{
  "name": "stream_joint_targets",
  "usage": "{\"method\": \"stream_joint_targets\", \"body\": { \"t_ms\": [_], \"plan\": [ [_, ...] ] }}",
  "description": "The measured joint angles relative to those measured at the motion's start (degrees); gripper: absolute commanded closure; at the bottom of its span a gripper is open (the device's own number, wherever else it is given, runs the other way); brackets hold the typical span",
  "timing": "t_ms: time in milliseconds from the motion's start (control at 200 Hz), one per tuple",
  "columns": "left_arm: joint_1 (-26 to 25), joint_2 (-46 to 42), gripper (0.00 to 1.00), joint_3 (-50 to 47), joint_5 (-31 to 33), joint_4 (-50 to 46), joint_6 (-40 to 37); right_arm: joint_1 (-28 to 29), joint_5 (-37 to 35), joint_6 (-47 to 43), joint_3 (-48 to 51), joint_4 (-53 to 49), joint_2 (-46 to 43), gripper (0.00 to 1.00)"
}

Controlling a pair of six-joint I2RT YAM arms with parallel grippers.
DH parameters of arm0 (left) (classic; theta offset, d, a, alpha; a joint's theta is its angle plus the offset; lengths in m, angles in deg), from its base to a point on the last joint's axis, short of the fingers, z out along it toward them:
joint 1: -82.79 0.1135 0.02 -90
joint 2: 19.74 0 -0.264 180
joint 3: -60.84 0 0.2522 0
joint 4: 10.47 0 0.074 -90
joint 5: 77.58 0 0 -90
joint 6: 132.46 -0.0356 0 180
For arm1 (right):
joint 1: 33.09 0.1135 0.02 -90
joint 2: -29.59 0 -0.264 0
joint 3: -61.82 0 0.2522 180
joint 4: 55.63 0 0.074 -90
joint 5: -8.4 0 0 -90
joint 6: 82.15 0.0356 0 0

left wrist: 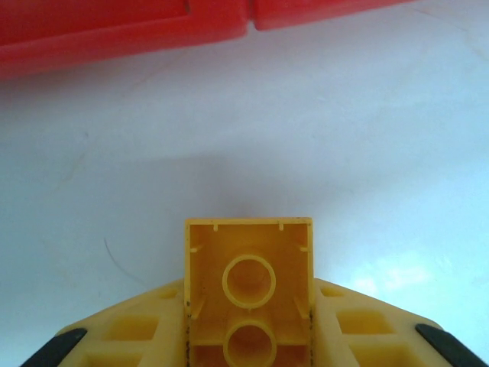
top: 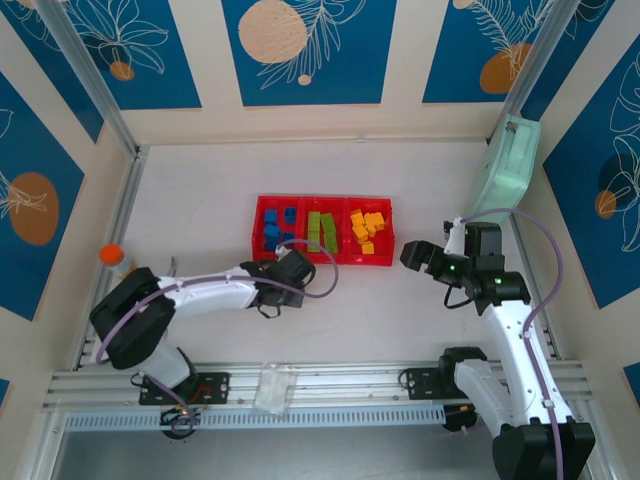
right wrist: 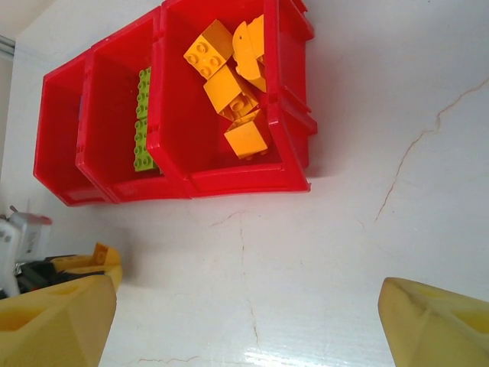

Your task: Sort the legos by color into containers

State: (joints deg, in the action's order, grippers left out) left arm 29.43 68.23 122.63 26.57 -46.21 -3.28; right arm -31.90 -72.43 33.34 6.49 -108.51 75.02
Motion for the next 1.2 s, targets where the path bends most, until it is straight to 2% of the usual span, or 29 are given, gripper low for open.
{"method": "stream_joint_targets", "body": {
  "t_ms": [225, 455, 585, 880, 1040, 1201],
  "plan": [
    [-2.08, -6.25, 0.82, 2.54, -1.68, -3.15, 1.31, 0.00, -0.85, 0.02, 0.15, 0.02, -1.27, 0.11],
    [-2.21, -5.33, 0.81, 16.70, -0.31, -3.89, -0.13, -0.09, -6.01, 1.11, 1.11, -0.42, -5.33, 0.10],
    [-2.23, 1.53, 0.81, 26.58, 0.48, -3.08, -2.69, -0.94, -7.30, 1.77, 1.95, -0.44, -8.09, 0.10],
    [-2.23, 25.07, 0.80, 46.45, -0.63, -3.87, -5.25, -1.81, -9.01, 2.47, 3.06, -0.37, -14.84, 0.09],
    [-2.23, 33.11, 0.67, 54.88, -2.12, -4.81, -5.09, -1.81, -9.01, 2.60, 3.56, -0.35, -16.92, 0.09],
    [-2.21, 35.41, 0.46, 57.55, -2.38, -5.90, -4.76, -1.81, -8.92, 2.60, 3.56, -0.35, -16.92, 0.06]
  ]
}}
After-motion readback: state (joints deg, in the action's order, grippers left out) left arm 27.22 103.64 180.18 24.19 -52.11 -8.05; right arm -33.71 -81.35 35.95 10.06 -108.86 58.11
